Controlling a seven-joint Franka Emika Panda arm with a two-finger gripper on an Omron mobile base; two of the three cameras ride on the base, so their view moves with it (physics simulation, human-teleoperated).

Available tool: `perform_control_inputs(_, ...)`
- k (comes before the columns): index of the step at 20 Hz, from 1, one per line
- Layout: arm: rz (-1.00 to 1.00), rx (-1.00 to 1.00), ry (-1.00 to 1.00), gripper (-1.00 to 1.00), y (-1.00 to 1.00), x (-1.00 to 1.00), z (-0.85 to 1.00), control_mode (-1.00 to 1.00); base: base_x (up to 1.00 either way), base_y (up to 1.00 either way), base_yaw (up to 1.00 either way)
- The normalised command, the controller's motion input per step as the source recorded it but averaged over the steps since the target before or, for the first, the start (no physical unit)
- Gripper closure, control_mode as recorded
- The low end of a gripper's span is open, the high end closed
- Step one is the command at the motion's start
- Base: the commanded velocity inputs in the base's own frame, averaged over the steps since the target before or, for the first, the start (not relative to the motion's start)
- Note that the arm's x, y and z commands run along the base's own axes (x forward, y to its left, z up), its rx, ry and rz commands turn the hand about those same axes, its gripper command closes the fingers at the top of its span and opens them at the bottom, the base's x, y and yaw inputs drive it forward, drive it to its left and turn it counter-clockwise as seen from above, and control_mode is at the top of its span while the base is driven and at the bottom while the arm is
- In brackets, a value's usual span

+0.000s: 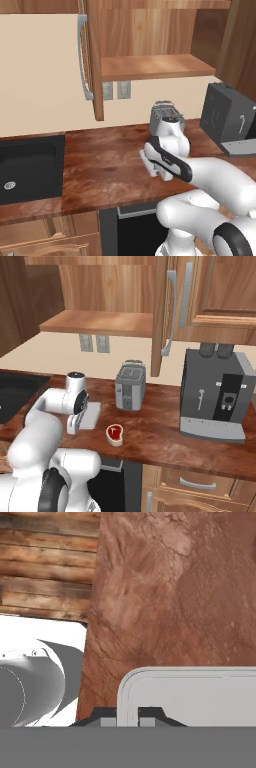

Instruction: Retrieve the tupperware from the cabinet, then place the raw meat into the tupperware to avoid contamination.

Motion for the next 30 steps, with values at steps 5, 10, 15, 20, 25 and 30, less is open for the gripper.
perform_control_inputs(5, 0.0, 0.0, 0.0, 1.0, 0.0, 0.12, -0.21, -1.0, 0.0, 0.0, 0.0)
perform_control_inputs(10, 0.0, 0.0, 0.0, 1.0, 0.01, 0.13, -0.21, -1.0, 0.0, 0.0, 0.0)
perform_control_inputs(15, 0.0, 0.0, 0.0, 1.0, 0.01, 0.15, -0.18, -1.0, 0.0, 0.0, 0.0)
perform_control_inputs(20, 0.0, 0.0, 0.01, 1.0, 0.0, 0.15, -0.16, -1.0, 0.0, 0.0, 0.0)
perform_control_inputs(25, 0.0, 0.0, 0.02, 1.0, 0.0, 0.16, -0.15, -1.0, 0.0, 0.0, 0.0)
perform_control_inputs(30, 0.0, 0.0, 0.02, 1.0, 0.0, 0.16, -0.14, -1.0, 0.0, 0.0, 0.0)
